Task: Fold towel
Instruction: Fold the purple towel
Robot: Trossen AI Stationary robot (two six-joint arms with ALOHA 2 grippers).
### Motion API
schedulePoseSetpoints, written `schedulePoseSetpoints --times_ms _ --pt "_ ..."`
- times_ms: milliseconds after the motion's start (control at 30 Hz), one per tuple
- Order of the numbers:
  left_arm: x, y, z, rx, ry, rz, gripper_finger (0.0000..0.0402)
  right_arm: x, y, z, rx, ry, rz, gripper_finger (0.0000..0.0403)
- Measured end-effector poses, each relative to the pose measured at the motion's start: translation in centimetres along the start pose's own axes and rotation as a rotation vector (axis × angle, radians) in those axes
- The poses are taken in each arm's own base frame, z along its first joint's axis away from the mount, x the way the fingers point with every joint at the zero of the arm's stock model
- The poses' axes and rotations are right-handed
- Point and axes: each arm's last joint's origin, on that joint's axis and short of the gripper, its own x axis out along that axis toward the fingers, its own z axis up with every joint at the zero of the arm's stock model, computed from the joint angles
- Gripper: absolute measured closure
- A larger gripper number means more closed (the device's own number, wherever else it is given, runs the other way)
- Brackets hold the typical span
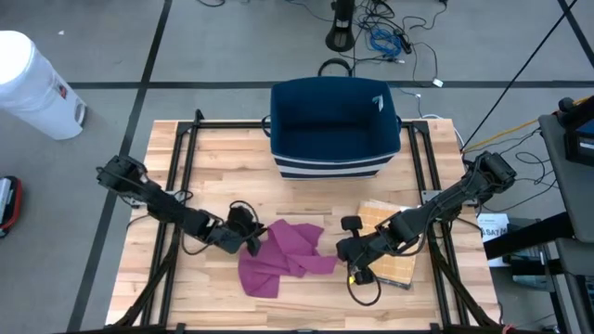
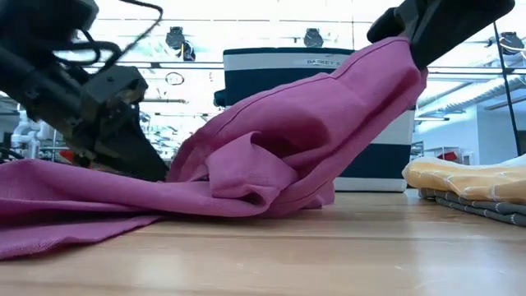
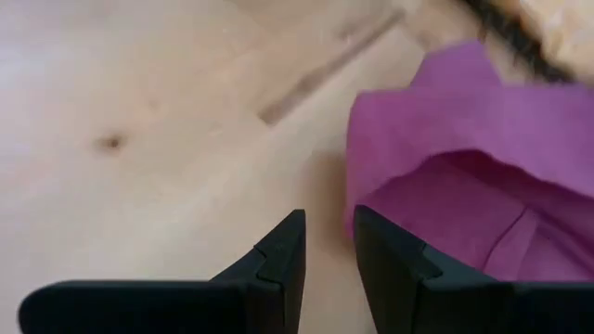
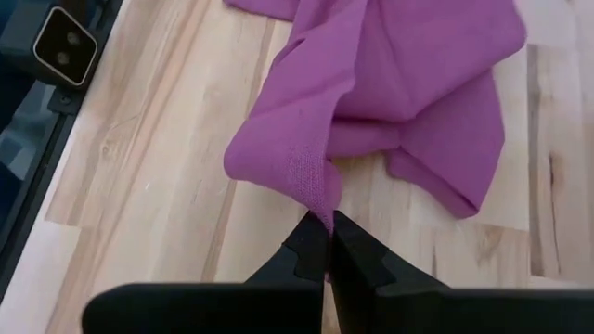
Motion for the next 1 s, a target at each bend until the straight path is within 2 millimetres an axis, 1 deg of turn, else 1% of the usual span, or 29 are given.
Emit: schedulePoseSetpoints --times_ms 133,300,433,533,700,800,933,1000 --pt "1.6 0.0 -0.5 0.003 0.043 -0.062 0.0302 0.0 0.0 0.1 -0.006 -0.016 -0.003 0.0403" --pt "3.0 -0.2 -1.1 -0.014 0.002 -0.095 0.0302 0.0 0.0 0.1 -0.006 -0.016 -0.002 0.0403" --pt "3.2 -0.3 -1.2 0.054 -0.004 -0.112 0.0302 0.0 0.0 0.1 -0.006 -0.013 -0.003 0.0403" --pt "3.1 -0.5 -1.1 0.069 -0.011 -0.150 0.0303 0.0 0.0 0.1 -0.006 -0.013 -0.003 0.0403" --pt "3.3 -0.5 -0.8 0.103 -0.008 -0.163 0.0307 0.0 0.0 0.1 -0.012 -0.017 -0.016 0.0403" --pt "3.3 -0.5 -0.8 0.135 -0.009 -0.167 0.0329 0.0 0.0 0.1 -0.009 -0.017 -0.018 0.0403" --pt "3.2 -0.7 -0.8 0.188 -0.013 -0.179 0.0386 0.0 0.0 0.1 -0.003 -0.016 -0.018 0.0403" --pt "3.1 -0.9 -0.8 0.218 -0.026 -0.197 0.0395 0.0 0.0 0.1 0.001 -0.015 -0.018 0.0403"
